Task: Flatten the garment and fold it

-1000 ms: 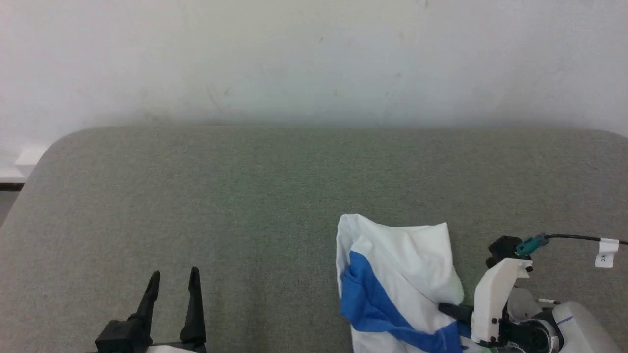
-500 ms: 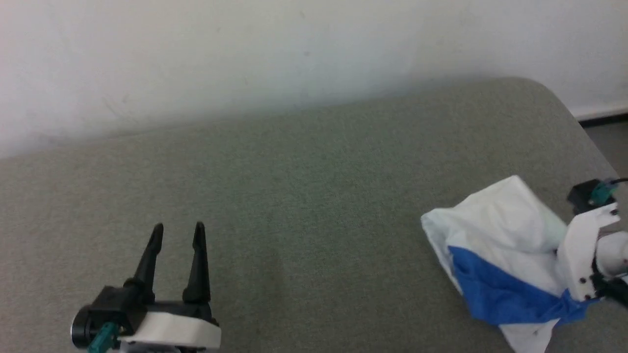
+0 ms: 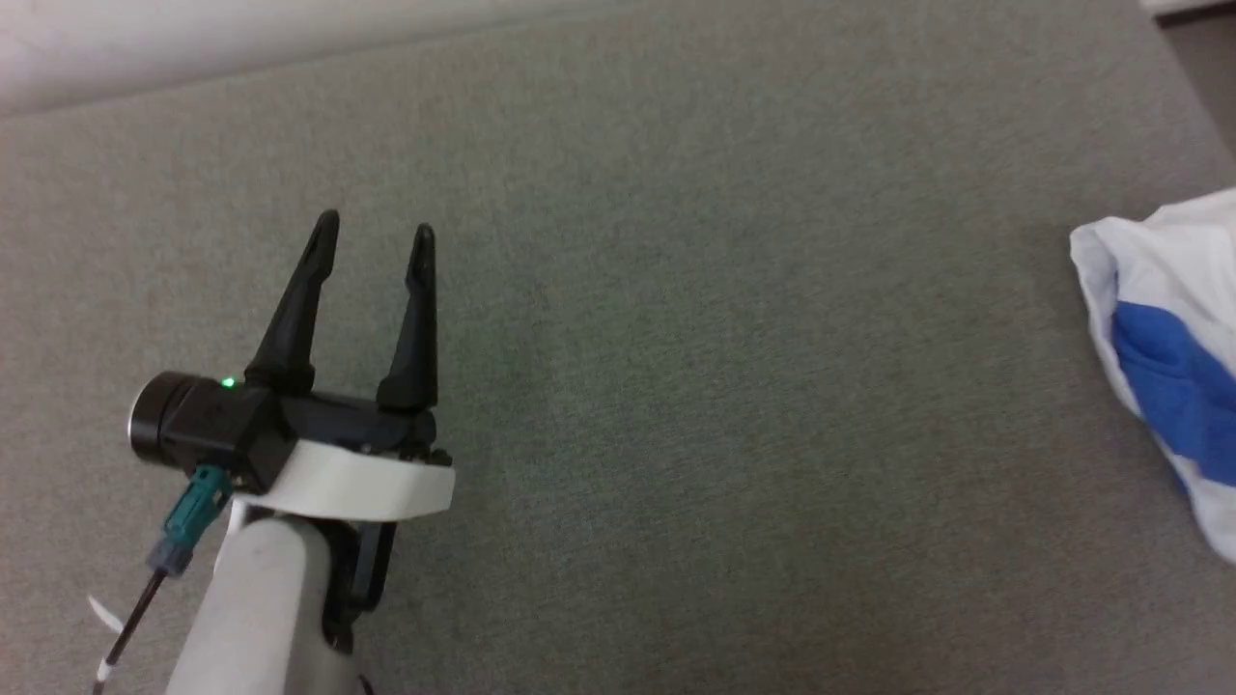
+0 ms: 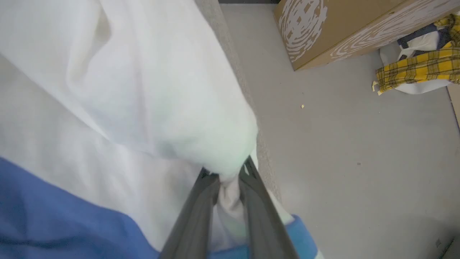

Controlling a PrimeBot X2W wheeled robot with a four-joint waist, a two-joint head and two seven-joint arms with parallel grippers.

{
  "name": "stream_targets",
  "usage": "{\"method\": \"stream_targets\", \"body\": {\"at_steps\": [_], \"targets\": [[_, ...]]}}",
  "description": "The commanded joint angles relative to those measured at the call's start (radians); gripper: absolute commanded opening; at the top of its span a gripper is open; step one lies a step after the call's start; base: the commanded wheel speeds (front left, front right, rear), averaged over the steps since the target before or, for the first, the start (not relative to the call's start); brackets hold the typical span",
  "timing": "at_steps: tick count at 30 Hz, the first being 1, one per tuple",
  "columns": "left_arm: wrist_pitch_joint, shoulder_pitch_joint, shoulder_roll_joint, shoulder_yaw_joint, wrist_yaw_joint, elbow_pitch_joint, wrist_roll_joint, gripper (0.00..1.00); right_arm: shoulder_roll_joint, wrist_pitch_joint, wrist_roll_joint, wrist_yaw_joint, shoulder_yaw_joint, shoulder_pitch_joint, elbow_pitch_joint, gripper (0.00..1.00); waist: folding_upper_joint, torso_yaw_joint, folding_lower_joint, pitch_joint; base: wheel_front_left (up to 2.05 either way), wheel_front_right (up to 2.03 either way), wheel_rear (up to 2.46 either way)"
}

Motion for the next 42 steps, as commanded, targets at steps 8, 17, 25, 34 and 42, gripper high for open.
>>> {"method": "stream_targets", "body": {"at_steps": [8,17,25,34,42], "targets": [[-0.005,-0.018,-0.035,-0.002,-0.018,0.042,0.014,1.00,0.030,-0.218,-0.168,-0.002,-0.214,0.020,0.146,1.00,0.0000,0.060,-0.0004,0.060,0.00,0.00,0.00],[-0.005,0.134,-0.072,0.059,-0.001,0.080,0.007,1.00,0.073,-0.358,-0.206,-0.002,-0.363,0.190,0.148,1.00,0.0000,0.070,-0.0004,-0.118,0.00,0.00,0.00],[-0.005,0.282,-0.096,0.106,0.021,0.104,0.007,1.00,0.208,-0.394,-0.159,-0.002,-0.335,0.407,-0.157,1.00,0.0000,0.110,-0.0004,-0.272,0.00,0.00,0.00],[-0.005,0.366,-0.094,0.133,0.032,0.131,0.023,1.00,0.429,-0.305,-0.096,-0.002,-0.233,0.645,-0.643,1.00,0.0000,0.210,-0.0004,-0.358,0.00,0.00,0.00],[0.005,0.374,-0.055,0.161,0.031,0.157,0.016,1.00,0.494,-0.298,-0.072,-0.002,-0.088,0.666,-0.780,1.00,0.0000,0.266,-0.0004,-0.360,0.00,0.00,0.00]]}}
